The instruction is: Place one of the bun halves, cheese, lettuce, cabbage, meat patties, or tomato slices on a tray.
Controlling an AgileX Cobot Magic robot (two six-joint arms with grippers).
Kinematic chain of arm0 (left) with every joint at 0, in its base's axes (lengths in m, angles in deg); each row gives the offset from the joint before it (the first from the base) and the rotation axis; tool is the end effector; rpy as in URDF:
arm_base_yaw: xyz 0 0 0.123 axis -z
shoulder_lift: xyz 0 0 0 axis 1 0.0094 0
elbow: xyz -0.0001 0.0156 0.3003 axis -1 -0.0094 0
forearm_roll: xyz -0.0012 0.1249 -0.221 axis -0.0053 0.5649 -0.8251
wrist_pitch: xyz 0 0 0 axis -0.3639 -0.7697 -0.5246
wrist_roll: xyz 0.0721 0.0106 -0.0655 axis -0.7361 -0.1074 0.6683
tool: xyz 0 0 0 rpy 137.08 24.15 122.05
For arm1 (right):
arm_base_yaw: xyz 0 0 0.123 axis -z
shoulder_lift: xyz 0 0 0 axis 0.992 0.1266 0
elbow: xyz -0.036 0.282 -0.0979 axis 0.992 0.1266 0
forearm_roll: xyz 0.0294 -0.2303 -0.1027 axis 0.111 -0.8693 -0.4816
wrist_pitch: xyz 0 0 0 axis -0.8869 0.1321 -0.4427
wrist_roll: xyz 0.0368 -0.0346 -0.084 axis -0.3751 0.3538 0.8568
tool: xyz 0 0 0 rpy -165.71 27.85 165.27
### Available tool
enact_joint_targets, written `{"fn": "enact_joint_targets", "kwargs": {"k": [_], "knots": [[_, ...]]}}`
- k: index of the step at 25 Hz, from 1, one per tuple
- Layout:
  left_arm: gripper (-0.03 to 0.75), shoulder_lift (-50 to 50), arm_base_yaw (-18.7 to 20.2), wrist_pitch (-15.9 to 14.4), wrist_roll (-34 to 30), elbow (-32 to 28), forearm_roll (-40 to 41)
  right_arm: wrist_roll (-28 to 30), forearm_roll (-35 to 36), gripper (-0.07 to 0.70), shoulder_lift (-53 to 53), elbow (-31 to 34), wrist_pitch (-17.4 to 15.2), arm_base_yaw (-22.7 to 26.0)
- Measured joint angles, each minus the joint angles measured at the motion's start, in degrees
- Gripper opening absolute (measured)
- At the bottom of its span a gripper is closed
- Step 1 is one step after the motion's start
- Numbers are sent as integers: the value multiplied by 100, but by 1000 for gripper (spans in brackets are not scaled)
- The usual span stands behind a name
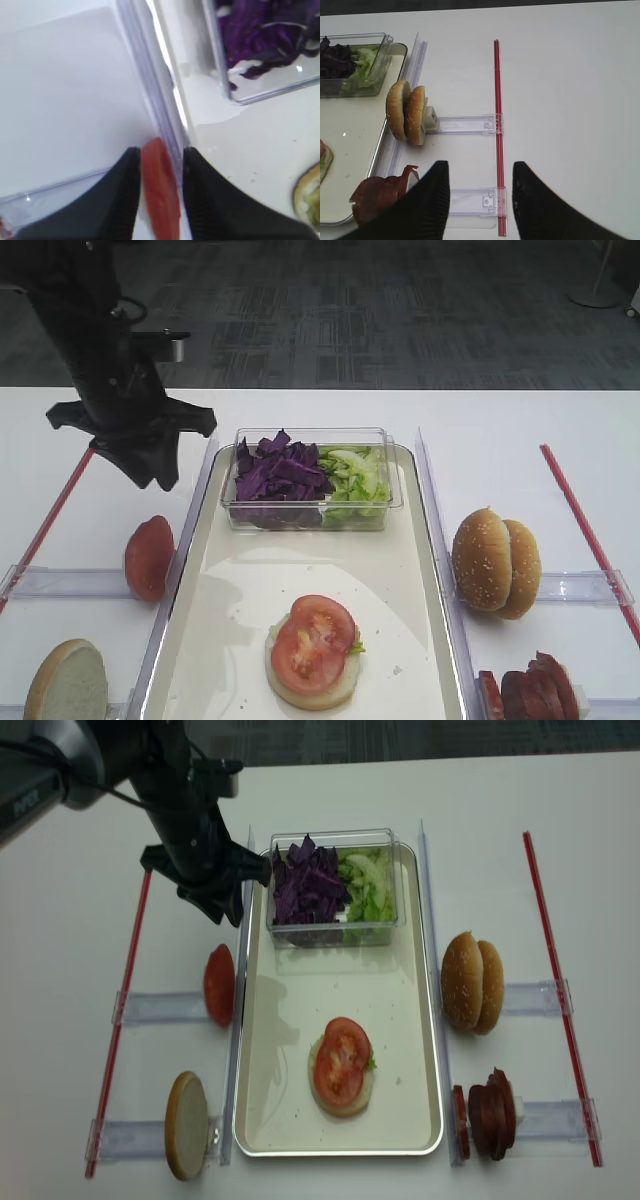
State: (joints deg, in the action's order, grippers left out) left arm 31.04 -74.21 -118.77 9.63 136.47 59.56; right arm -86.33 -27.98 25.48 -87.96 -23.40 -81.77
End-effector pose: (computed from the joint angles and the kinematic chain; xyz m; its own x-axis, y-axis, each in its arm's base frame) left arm 0.3787 -0.1172 0.2301 -0.9672 0.2396 -0.0848 0.2496 0.9583 -0.1392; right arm -0.0156 0.0039 0.2662 -0.5010 0.0636 -0.8631 0.0123 0.9977 0.0663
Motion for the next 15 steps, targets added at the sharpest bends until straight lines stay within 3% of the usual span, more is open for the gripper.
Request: {"fn": "enact_joint_targets", "kwargs": {"k": [7, 15], "knots": [[206, -173, -613, -228, 342, 0, 639, 13, 0, 337, 0, 0, 0, 0], [206, -173, -933, -316, 690, 0, 1012, 13, 0, 337, 0, 0, 0, 0]]}}
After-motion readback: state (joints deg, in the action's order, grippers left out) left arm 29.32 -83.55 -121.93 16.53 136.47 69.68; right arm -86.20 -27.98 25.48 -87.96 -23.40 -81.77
